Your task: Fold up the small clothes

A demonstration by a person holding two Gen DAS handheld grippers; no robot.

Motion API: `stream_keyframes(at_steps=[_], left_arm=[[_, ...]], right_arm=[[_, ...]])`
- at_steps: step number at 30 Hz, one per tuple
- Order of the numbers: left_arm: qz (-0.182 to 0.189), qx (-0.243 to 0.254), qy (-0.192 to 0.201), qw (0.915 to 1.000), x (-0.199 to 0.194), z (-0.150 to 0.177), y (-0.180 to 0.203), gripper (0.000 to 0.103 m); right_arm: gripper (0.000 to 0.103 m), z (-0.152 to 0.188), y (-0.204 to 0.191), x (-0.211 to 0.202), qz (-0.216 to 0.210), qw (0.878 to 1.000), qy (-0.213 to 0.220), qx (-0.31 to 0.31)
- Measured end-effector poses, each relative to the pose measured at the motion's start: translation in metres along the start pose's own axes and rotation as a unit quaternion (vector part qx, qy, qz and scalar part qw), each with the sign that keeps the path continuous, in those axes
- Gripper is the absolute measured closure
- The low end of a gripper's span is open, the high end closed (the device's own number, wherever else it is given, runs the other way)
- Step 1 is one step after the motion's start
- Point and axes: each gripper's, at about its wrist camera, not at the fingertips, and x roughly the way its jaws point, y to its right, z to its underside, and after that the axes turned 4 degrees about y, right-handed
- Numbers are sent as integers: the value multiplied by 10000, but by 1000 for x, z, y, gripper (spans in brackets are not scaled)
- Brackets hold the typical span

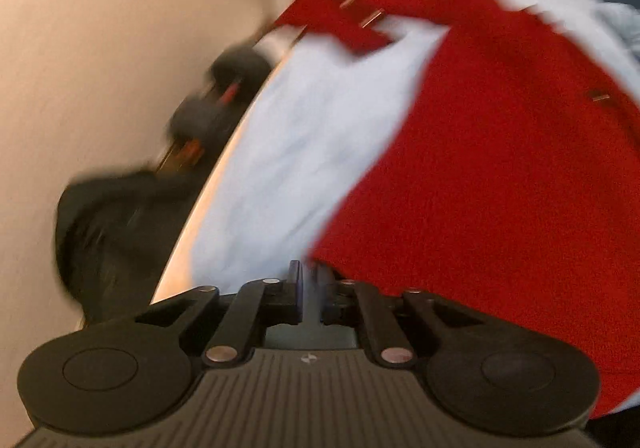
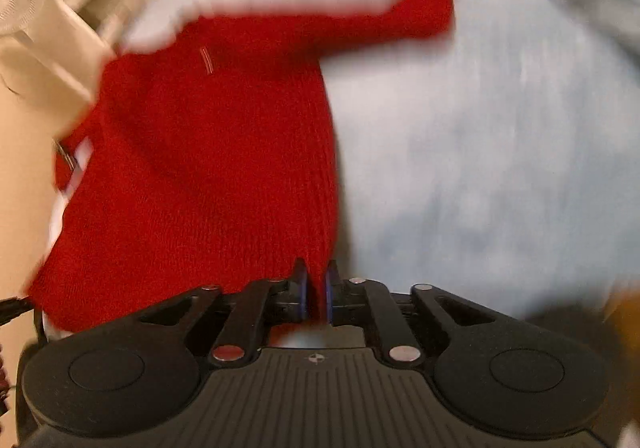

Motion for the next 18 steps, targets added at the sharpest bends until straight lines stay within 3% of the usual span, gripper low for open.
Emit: stream_keyframes(at_steps=[2, 4, 10, 13, 15, 16, 17, 18], left_arm=[[20, -443, -32, 9990, -4, 3, -17, 59], [73, -613, 249, 9978, -18, 2, -26, 41], [681, -565, 643, 9940, -24, -16, -10, 12], [880, -392, 500, 9941, -13, -21, 12, 3], [739, -149, 335, 9966, 2, -24, 28, 9], [556, 31, 324, 9979, 9, -23, 36, 51], [410, 222, 269, 9985, 16, -23, 41, 96], [278, 287, 179, 9990, 23, -23, 43, 95]], right_arm=[[79, 1, 10, -9, -176, 9995, 48, 240], [69, -6, 19, -23, -225, 9981, 360, 439], [67, -27, 31, -18, -131, 9955, 749, 573], [66, -33, 34, 8, 123, 9956, 609, 701], [66, -34, 35, 28, -79, 9959, 246, 862], [75, -34, 32, 36, -192, 9962, 121, 840], [96, -33, 21, 39, -315, 9974, 59, 647], [96, -31, 5, 38, -390, 9987, 127, 318]])
